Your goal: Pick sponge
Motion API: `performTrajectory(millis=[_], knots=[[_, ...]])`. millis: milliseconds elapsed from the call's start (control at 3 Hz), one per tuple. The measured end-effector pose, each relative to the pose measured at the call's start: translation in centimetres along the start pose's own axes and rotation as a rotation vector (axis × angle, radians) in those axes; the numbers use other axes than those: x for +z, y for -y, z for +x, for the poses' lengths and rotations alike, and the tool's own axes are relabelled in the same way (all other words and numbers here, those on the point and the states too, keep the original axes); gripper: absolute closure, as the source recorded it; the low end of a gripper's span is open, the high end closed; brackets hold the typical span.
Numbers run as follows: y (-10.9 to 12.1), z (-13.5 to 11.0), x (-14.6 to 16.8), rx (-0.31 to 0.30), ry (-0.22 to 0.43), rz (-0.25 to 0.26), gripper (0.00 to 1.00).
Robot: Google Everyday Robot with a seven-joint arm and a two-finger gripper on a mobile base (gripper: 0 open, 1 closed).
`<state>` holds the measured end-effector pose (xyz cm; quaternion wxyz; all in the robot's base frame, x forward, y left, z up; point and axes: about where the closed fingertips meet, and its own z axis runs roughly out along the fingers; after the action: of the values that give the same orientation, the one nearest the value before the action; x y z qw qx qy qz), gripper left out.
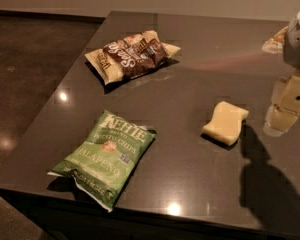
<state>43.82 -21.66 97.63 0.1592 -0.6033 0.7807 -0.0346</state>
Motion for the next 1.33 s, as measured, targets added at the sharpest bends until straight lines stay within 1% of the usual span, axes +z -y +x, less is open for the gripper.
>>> performTrajectory(millis=[333, 667, 1000, 1333], knots=[[0.0, 0.0, 0.0, 0.0, 0.0, 0.0, 0.0], [1.1, -0.6, 1.7, -0.049, 0.026, -0.027, 0.0], [1.9, -0.9, 4.8, -0.129, 0.018, -0.078, 0.0], [1.6, -1.5, 7.5, -0.217, 0.037, -0.14, 0.0]])
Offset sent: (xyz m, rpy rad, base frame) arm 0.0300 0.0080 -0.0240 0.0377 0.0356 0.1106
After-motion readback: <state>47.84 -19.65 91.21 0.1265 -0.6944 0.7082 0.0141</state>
